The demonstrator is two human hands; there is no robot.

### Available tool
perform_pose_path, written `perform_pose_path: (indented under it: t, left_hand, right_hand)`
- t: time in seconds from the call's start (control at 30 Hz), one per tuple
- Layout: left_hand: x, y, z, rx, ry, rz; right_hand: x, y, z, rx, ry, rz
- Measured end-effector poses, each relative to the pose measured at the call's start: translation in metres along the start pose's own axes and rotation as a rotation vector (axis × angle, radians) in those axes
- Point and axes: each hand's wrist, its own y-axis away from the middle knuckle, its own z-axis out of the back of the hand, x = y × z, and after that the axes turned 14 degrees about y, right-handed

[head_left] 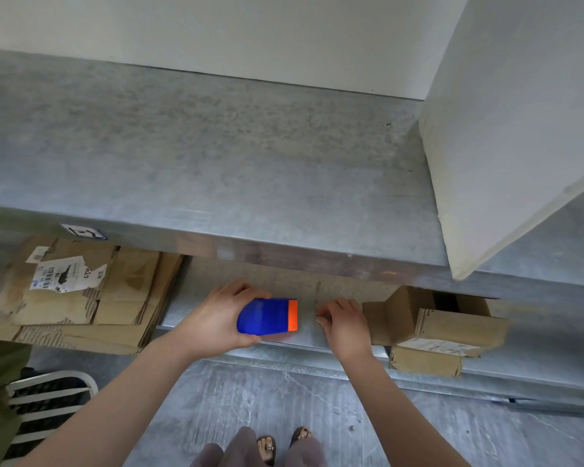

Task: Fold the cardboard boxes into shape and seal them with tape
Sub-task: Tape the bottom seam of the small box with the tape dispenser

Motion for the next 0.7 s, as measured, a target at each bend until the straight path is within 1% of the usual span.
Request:
perform_pose_path:
  t: [0.13, 0.2, 0.27, 0.33, 0.47, 0.7]
  left_hand:
    - [-0.006, 0.002, -0.001, 0.015, -0.038, 0.002]
    - [-0.005, 0.004, 0.000, 0.011, -0.039, 0.001]
    - [-0.005, 0.005, 0.000, -0.001, -0.038, -0.003]
    - [-0.007, 0.005, 0.000, -0.002, -0.031, -0.004]
    - [-0.007, 0.008, -0.002, 0.003, -0.023, 0.005]
    - [-0.009, 0.010, -0.005, 0.005, -0.028, -0.001]
  right_hand:
    - [0.001, -0.002, -0.001, 0.039, 0.097, 0.008]
    - [0.004, -0.004, 0.000, 0.092, 0.063, 0.016]
    - [0.006, -0.008, 0.002, 0.196, 0.069, 0.081]
    - [0.009, -0.013, 0.006, 0.245, 0.041, 0.084]
    - [0.017, -0.017, 0.011, 0.278, 0.024, 0.061]
    - [0.020, -0.020, 0.008, 0.276, 0.050, 0.103]
